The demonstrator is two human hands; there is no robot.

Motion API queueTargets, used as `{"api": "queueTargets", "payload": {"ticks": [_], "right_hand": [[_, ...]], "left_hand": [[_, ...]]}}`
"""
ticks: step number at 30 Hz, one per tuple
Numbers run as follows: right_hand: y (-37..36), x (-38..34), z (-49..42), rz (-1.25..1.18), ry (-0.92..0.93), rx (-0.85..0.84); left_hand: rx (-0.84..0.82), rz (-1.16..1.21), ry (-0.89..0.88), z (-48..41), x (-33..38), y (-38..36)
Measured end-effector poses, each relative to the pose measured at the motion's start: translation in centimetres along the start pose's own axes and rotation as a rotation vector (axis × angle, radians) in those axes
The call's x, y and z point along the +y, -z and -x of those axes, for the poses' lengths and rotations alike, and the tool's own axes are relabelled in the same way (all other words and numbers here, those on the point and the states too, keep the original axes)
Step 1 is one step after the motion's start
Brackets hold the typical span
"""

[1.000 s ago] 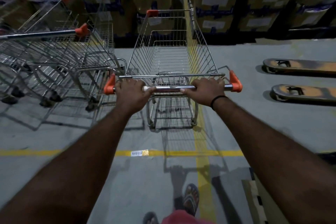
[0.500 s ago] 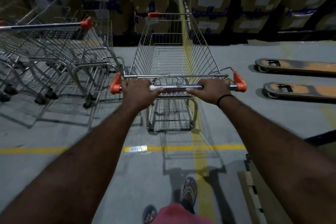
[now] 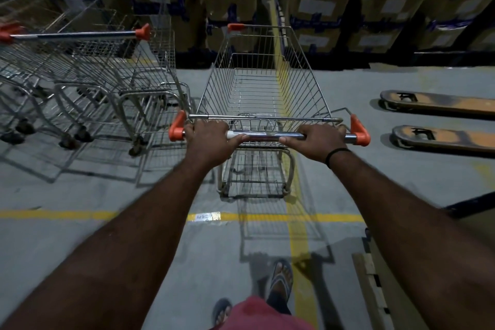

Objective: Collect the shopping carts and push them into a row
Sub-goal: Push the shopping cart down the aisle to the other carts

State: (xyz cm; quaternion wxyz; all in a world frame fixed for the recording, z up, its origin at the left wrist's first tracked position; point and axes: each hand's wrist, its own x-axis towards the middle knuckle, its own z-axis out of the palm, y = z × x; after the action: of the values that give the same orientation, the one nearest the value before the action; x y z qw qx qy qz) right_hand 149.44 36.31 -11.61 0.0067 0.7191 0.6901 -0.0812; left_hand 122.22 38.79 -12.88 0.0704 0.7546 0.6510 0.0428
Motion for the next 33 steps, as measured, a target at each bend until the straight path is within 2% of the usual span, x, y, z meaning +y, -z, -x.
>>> {"api": "queueTargets", "payload": {"ticks": [33], "right_hand": [[-1.3, -1.6, 8.6, 0.007, 0.023, -0.013]], "left_hand": [[0.02, 0.008, -0.049, 9.1, -1.2, 0.1]]}}
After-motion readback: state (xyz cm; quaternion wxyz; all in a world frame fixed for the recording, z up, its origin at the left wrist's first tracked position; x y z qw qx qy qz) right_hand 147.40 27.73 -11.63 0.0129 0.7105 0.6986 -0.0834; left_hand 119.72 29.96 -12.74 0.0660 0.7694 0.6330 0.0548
